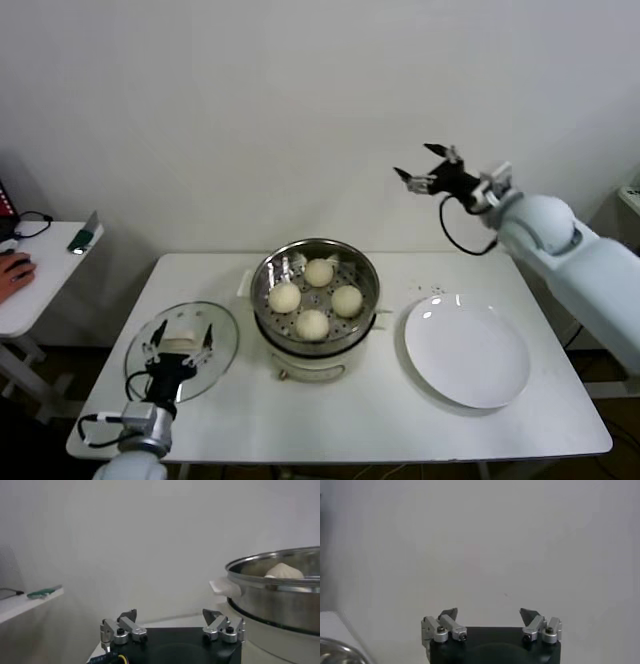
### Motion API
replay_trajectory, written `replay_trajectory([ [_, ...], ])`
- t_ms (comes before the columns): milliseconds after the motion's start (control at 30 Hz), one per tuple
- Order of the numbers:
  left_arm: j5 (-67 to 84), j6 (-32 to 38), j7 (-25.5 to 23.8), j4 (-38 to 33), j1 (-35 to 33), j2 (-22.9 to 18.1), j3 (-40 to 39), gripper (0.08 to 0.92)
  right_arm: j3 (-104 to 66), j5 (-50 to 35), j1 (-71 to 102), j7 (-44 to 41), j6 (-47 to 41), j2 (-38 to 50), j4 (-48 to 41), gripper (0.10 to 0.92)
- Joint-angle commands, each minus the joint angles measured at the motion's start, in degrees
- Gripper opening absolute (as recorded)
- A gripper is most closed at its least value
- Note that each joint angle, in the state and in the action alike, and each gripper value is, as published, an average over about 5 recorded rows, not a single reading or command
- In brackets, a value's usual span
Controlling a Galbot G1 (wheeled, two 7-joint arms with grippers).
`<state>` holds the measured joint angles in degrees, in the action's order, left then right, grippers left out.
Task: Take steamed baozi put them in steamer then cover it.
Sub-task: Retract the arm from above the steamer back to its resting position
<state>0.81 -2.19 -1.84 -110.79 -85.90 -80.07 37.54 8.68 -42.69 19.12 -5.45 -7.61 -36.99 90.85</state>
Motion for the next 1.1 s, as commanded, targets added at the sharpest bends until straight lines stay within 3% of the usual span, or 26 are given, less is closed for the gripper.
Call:
replay_trajectory([
  [33,-6.23,1.6,2.13,-0.05,-0.52,0.51,-0.17,0.823,-47.71,8.68,52.84,0.84,13.63,-5.03,9.09,0.823],
  [200,-9.32,2.54,3.5,-0.23,-2.09,1.91,0.17,0.823,-56.94,11.92,66.91,-2.98,19.28,-15.73,11.61,0.823],
  [467,-21.05,4.21,7.12,-2.0,-4.59,4.78,0.77,0.823,-56.37,17.12,75.19,-5.17,30.86,-28.42,11.26,0.823],
  [667,-40.89,5.46,15.72,-3.08,-6.33,10.82,1.86,0.823,-53.03,20.31,78.76,-3.51,35.64,-34.14,10.94,0.823],
  [833,-62.42,8.12,23.16,3.77,-6.31,13.15,1.7,0.823,-49.78,20.75,80.88,-1.17,37.28,-34.94,9.25,0.823],
  [1100,-78.8,6.58,24.92,19.06,-2.9,10.0,-0.01,0.823,-47.85,22.57,80.28,-0.16,37.53,-36.92,8.79,0.823],
])
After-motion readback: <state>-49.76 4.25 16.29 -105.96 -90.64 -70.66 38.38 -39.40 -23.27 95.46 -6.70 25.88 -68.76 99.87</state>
